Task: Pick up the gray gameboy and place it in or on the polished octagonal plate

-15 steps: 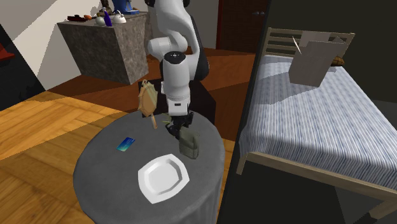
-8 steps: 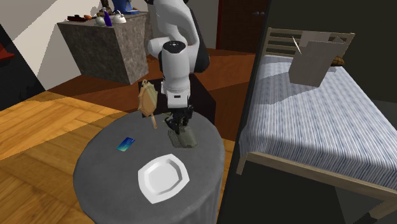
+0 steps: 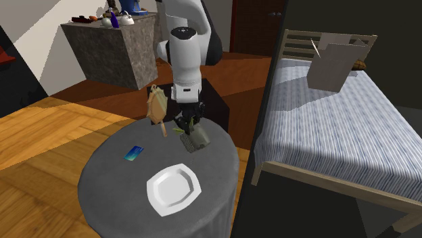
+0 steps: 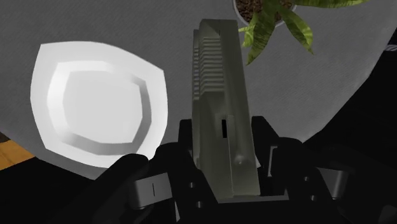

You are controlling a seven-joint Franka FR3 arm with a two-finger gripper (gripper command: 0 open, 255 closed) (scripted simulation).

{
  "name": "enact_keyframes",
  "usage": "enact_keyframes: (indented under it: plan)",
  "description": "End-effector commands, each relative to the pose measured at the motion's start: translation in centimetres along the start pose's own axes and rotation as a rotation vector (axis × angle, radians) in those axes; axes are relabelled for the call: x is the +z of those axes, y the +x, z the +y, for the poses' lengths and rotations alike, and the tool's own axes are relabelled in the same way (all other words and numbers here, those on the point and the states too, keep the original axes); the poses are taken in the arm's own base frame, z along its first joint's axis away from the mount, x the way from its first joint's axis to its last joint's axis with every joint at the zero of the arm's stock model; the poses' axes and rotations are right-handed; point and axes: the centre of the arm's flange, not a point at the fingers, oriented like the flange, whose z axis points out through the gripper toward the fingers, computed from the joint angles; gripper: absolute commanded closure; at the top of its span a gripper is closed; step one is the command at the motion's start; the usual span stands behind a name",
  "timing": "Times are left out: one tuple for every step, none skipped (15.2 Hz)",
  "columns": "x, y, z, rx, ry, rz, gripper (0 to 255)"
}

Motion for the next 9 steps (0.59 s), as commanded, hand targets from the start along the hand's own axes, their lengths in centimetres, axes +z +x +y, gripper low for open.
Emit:
enact_keyframes:
  plan:
    - [-1.2,0.1,0.0,0.0,0.0,0.0,255]
    - [-1.4,0.2,1.3,0.0,0.0,0.0,255]
    - [-1.7,0.2,2.6,0.0,0.0,0.0,255]
    - [-2.0,0.3,3.9,0.0,0.0,0.0,255]
    - [-2.3,0.4,5.2,0.0,0.0,0.0,255]
    - [-2.6,0.5,6.5,0.0,0.0,0.0,255]
    - [-2.9,0.6,7.7,0.0,0.0,0.0,255]
    - [-3.2,0.6,9.0,0.0,0.0,0.0,255]
    - [-3.5,0.7,10.3,0.0,0.0,0.0,255]
